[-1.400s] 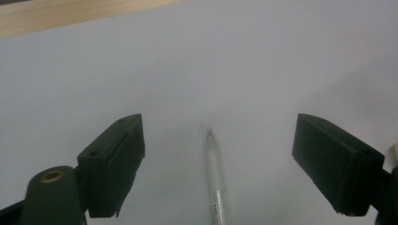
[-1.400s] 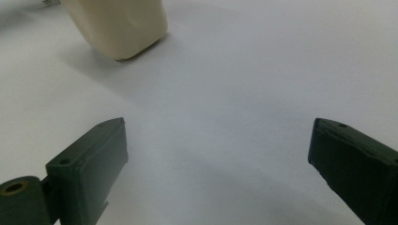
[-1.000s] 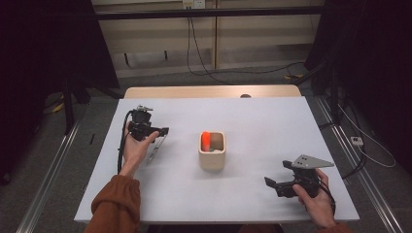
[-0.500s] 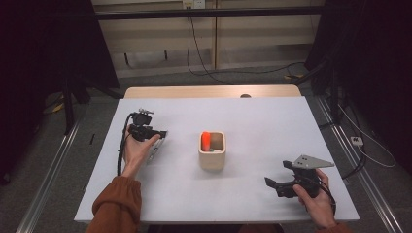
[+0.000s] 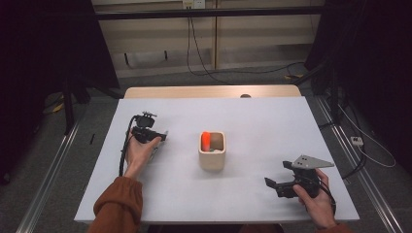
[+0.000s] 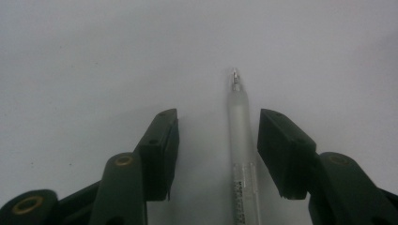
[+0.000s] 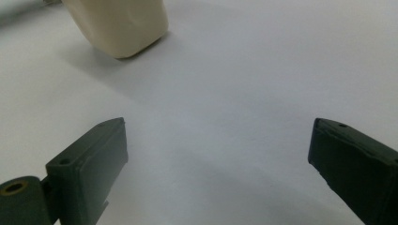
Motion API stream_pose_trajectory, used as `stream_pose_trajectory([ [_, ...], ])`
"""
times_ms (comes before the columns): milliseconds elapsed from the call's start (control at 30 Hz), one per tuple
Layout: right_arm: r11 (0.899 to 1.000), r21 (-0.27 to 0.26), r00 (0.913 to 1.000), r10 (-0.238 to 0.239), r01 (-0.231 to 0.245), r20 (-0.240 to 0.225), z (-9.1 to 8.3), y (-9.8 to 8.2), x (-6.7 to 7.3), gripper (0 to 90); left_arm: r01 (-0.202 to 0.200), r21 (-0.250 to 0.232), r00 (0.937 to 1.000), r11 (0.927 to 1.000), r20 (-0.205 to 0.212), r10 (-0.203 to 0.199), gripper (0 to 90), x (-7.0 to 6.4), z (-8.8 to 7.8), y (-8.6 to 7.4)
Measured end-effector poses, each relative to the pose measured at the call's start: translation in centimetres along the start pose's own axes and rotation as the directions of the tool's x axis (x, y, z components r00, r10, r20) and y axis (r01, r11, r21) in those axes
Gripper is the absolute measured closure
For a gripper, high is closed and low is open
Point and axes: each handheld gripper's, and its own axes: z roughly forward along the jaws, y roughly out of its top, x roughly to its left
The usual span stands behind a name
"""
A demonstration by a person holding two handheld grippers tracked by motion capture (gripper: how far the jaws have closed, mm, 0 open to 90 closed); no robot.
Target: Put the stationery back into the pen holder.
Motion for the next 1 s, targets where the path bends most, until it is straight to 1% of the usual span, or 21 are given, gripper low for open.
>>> stream_pose_trajectory([
  [67, 1.000, 0.001, 1.0000, 0.000, 0.000, 0.000, 0.0, 0.0, 0.0, 5.3, -0.015, 0.004, 0.9999, 0.9999, -0.004, 0.015, 50.3, 0.0, 0.0, 0.0],
  [100, 1.000, 0.001, 1.0000, 0.000, 0.000, 0.000, 0.0, 0.0, 0.0, 5.3, -0.013, 0.008, 0.9999, 0.9999, 0.000, 0.013, 50.4, -0.1, 0.0, 0.0],
  [133, 1.000, 0.001, 1.0000, 0.001, -0.001, 0.000, 0.0, 0.0, 0.0, 5.3, -0.020, 0.005, 0.9998, 0.9998, -0.006, 0.020, 50.5, -0.2, 0.0, 0.1],
  [167, 1.000, 0.002, 1.0000, -0.001, 0.001, -0.001, 0.0, 0.0, 0.0, 5.3, -0.022, 0.005, 0.9998, 0.9998, -0.001, 0.022, 51.7, -0.3, 0.0, 0.1],
  [233, 1.000, 0.002, 1.0000, 0.000, 0.000, -0.001, 0.1, 0.0, 0.1, 5.3, -0.041, 0.014, 0.9990, 0.9991, -0.015, 0.041, 55.7, -0.6, 0.0, 0.1],
  [267, 1.000, 0.003, 1.0000, 0.000, 0.000, -0.001, 0.1, 0.0, 0.1, 5.3, -0.061, 0.022, 0.9980, 0.9979, -0.014, 0.061, 57.4, -0.8, 0.0, 0.1],
  [367, 1.000, 0.003, 1.0000, 0.002, -0.002, -0.001, 0.0, 0.0, 0.0, 5.3, -0.064, 0.025, 0.9977, 0.9976, -0.023, 0.064, 61.1, -1.2, 0.0, 0.1],
  [533, 1.000, 0.003, 1.0000, -0.001, 0.001, -0.004, 0.1, 0.0, 0.0, 5.3, -0.068, 0.037, 0.9975, 0.9970, -0.016, 0.069, 67.3, -1.4, -0.1, 0.0],
  [633, 1.000, 0.005, 1.0000, 0.002, -0.002, -0.003, 0.1, 0.0, 0.1, 5.3, -0.047, 0.048, 0.9989, 0.9977, -0.006, 0.047, 72.7, -1.5, -0.2, -0.1],
  [667, 1.000, 0.005, 1.0000, 0.002, -0.002, -0.004, 0.1, 0.0, 0.1, 5.3, -0.049, 0.055, 0.9987, 0.9973, -0.008, 0.050, 74.0, -1.5, -0.2, 0.0],
  [700, 1.000, 0.006, 1.0000, 0.002, -0.002, -0.004, 0.1, 0.0, 0.1, 5.3, -0.054, 0.056, 0.9984, 0.9970, -0.011, 0.055, 74.4, -1.6, -0.2, 0.0],
  [767, 1.000, 0.007, 1.0000, 0.001, -0.001, -0.004, 0.1, 0.0, 0.1, 5.3, -0.050, 0.056, 0.9986, 0.9972, -0.012, 0.051, 75.6, -1.6, -0.2, 0.0],
  [833, 1.000, 0.004, 1.0000, -0.001, 0.001, -0.004, 0.1, 0.0, 0.1, 5.3, -0.054, 0.061, 0.9985, 0.9967, -0.009, 0.055, 77.0, -1.7, -0.2, 0.0],
  [867, 1.000, 0.004, 1.0000, -0.001, 0.001, -0.005, 0.1, 0.0, 0.1, 5.3, -0.064, 0.063, 0.9978, 0.9960, -0.013, 0.065, 78.2, -1.7, -0.2, 0.0],
  [900, 1.000, 0.005, 1.0000, 0.000, 0.000, -0.005, 0.0, 0.0, 0.1, 5.3, -0.063, 0.061, 0.9979, 0.9962, -0.012, 0.064, 78.9, -1.7, -0.2, 0.0],
  [933, 1.000, 0.006, 1.0000, 0.000, 0.000, -0.005, 0.0, 0.0, 0.1, 5.3, -0.053, 0.061, 0.9986, 0.9968, -0.004, 0.053, 79.4, -1.6, -0.2, 0.0],
  [1000, 1.000, 0.006, 1.0000, 0.000, 0.000, -0.005, 0.1, 0.0, 0.1, 5.3, -0.053, 0.060, 0.9986, 0.9968, 0.001, 0.053, 79.9, -1.5, -0.2, 0.0],
])
